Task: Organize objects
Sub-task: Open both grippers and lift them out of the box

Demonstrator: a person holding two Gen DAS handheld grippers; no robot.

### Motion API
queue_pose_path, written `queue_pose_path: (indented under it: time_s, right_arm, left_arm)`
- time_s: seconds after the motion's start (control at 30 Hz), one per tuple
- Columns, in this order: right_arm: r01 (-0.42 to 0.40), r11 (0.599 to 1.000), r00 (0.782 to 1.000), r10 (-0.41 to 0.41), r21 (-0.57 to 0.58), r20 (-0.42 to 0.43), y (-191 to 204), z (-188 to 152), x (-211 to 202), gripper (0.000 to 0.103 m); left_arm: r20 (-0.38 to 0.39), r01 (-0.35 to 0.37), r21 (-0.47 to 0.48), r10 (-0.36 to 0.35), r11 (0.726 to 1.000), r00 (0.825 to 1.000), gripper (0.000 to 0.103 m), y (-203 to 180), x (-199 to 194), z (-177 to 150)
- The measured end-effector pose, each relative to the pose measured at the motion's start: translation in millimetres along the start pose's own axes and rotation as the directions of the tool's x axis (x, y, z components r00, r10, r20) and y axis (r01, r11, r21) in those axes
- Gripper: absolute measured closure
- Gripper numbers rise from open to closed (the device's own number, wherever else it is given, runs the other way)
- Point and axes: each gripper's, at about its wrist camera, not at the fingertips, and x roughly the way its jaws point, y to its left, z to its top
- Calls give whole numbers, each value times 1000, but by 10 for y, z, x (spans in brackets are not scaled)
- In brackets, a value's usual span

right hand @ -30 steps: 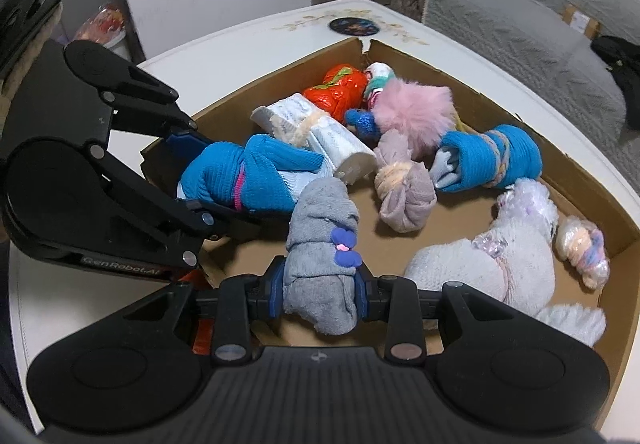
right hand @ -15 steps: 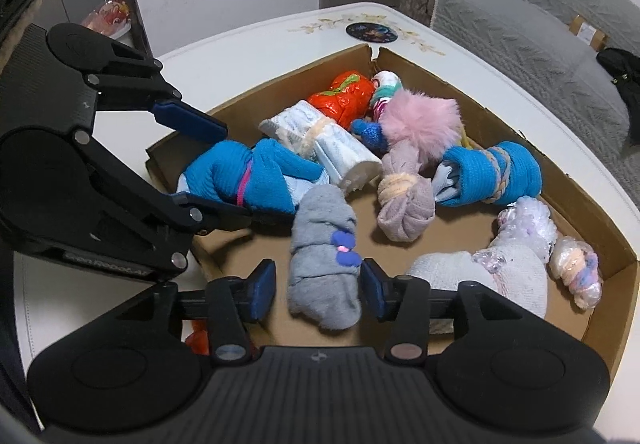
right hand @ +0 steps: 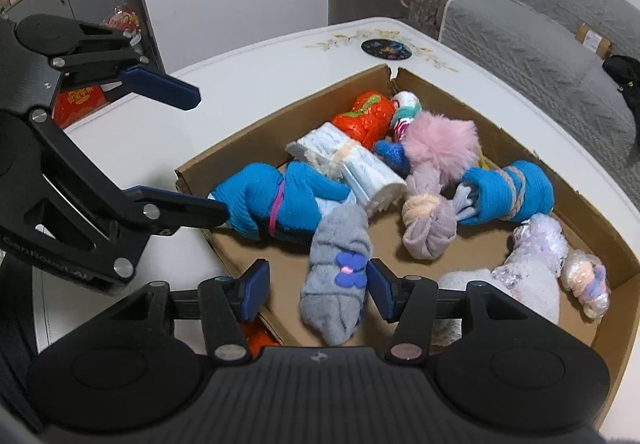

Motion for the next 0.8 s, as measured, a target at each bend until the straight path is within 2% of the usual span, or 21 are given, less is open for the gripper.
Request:
queue_pose_path:
  time_s: [0.23,0.33,0.5,0.63,0.8]
  right_arm:
    - [54,998,996,-56,20,75,-84,-54,-368,41]
    - [69,997,990,-74,41,118,-98,-182,-575,35]
    - [75,992,978,-94,104,184,-68,-575,-857,25]
    - [87,985,975,-115,150,190,-3,-860,-925,22]
    - [75,976,979,-111,205,171,-15,-1076,-846,22]
  left_arm:
    - [58,53,-45,-51,998,997,12,-26,-224,-145]
    - [70,97,-68,-92,993,993,11,-130,-270,-233]
    - [82,172,-73,-166,982,983,11,-382,-247,-345]
    - [79,209,-74,-204,975,976,11,-576,-132,-357]
    - [74,219,-81,-213,972,974,11,-712,3,-359]
